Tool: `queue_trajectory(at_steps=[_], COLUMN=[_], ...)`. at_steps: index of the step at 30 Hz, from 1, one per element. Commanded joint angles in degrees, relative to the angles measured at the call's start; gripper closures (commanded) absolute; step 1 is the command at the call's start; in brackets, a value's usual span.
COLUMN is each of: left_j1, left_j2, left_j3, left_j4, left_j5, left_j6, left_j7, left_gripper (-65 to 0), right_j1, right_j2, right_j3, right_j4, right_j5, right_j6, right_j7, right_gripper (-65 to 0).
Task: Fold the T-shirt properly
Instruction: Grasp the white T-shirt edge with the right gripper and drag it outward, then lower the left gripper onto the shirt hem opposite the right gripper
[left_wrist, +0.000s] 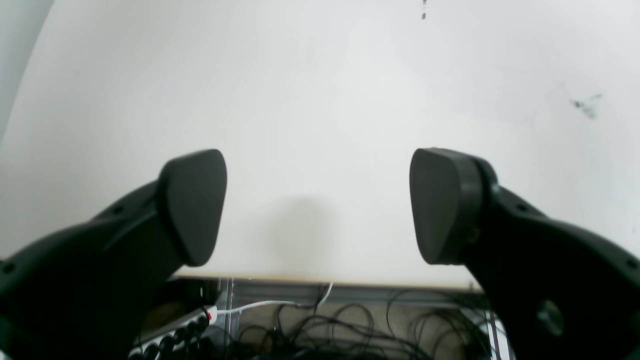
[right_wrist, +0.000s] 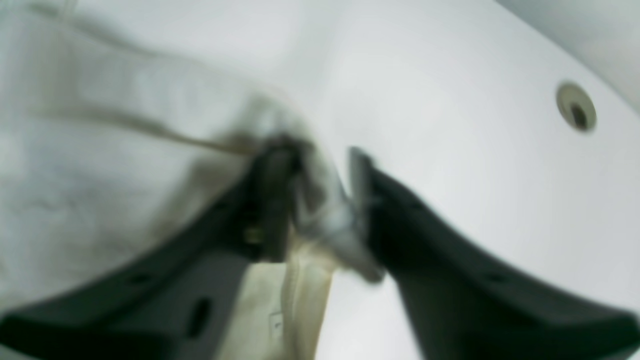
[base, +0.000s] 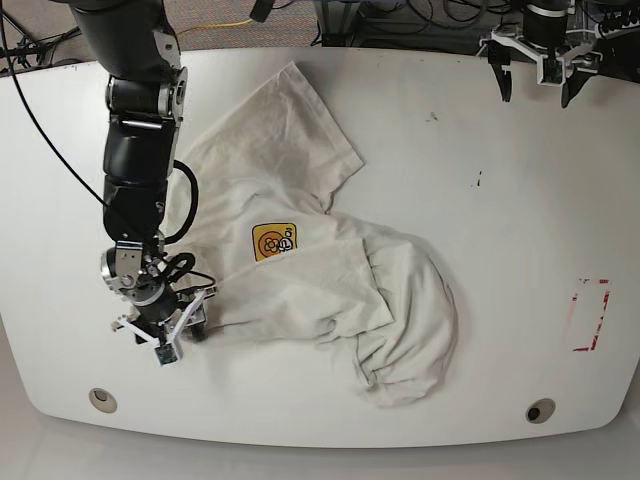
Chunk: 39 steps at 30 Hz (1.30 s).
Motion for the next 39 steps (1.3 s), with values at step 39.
queue_trajectory(at_steps=[39], left_j1=[-31.1], left_j2=[1.3], left_j3=[2.3], left_j4=[1.3], left_j5=[0.0], left_j6=[0.3], left_j7=[18.0], left_gripper=[-53.1], right_j1=[-17.8], right_j2=[-1.4], right_j3=[25.1], right_j4=[13.5], right_j5=[31.5], right_j6=[11.2], right_j7=[-29.8], right_gripper=[-50.9])
